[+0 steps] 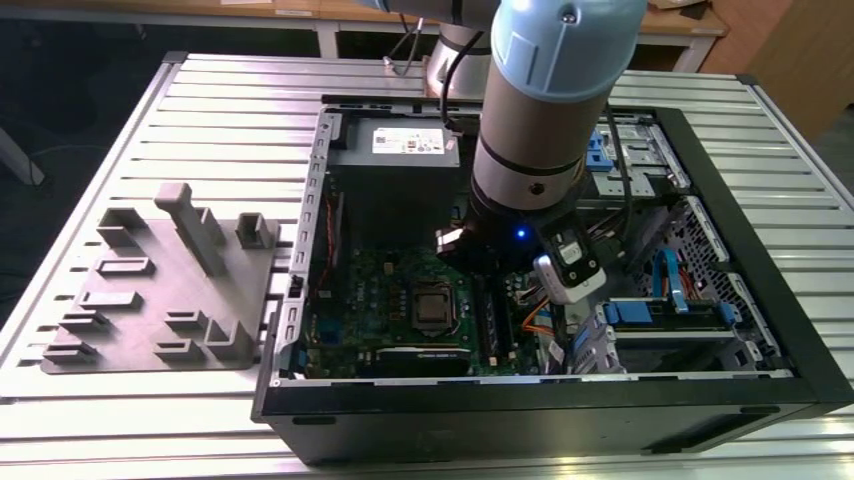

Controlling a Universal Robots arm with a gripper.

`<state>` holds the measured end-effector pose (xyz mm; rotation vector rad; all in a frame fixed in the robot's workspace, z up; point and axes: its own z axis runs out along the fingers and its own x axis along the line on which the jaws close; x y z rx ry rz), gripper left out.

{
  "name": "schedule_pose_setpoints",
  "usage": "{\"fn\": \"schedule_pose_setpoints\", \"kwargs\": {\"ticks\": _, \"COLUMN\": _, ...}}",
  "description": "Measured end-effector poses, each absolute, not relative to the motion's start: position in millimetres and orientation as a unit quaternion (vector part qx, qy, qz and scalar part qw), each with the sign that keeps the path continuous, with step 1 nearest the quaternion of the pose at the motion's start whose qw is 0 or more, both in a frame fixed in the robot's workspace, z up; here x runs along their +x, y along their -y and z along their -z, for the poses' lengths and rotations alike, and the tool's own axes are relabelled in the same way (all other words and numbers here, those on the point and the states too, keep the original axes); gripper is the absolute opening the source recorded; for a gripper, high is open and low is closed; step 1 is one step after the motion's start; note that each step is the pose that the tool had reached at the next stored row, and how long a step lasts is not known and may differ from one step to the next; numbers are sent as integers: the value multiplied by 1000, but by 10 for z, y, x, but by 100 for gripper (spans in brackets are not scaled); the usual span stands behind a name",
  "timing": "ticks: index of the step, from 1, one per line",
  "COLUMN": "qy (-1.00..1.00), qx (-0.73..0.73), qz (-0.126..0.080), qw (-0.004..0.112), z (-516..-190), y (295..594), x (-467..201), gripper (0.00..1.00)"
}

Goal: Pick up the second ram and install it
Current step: 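Insert the second ram into the second slot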

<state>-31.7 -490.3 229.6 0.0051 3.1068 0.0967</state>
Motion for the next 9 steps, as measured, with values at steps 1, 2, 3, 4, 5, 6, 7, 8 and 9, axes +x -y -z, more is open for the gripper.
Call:
{"fn": "schedule_pose_setpoints", "kwargs": {"ticks": 1, "qy": -999, "qx": 2, "qz": -31, "qw": 17, "z": -2296, "y": 4902, "x": -317, "gripper": 8}}
{"fn": "schedule_pose_setpoints", "kwargs": {"ticks": 2, "qy": -999, "qx": 2, "qz": -31, "qw": 17, "z": -2297, "y": 4902, "x": -317, "gripper": 8}}
{"fn": "schedule_pose_setpoints", "kwargs": {"ticks": 3, "qy": -999, "qx": 2, "qz": -31, "qw": 17, "z": -2297, "y": 4902, "x": -317, "gripper": 8}}
{"fn": "schedule_pose_setpoints", "kwargs": {"ticks": 4, "qy": -999, "qx": 2, "qz": -31, "qw": 17, "z": -2298, "y": 4902, "x": -317, "gripper": 8}}
{"fn": "schedule_pose_setpoints", "kwargs": {"ticks": 5, "qy": -999, "qx": 2, "qz": -31, "qw": 17, "z": -2298, "y": 4901, "x": -320, "gripper": 8}}
{"fn": "schedule_pose_setpoints", "kwargs": {"ticks": 6, "qy": -999, "qx": 2, "qz": -31, "qw": 17, "z": -2298, "y": 4901, "x": -321, "gripper": 8}}
{"fn": "schedule_pose_setpoints", "kwargs": {"ticks": 7, "qy": -999, "qx": 2, "qz": -31, "qw": 17, "z": -2298, "y": 4901, "x": -323, "gripper": 8}}
{"fn": "schedule_pose_setpoints", "kwargs": {"ticks": 8, "qy": -999, "qx": 2, "qz": -31, "qw": 17, "z": -2298, "y": 4901, "x": -323, "gripper": 8}}
{"fn": "schedule_pose_setpoints", "kwargs": {"ticks": 9, "qy": -999, "qx": 2, "qz": -31, "qw": 17, "z": -2298, "y": 4901, "x": -323, "gripper": 8}}
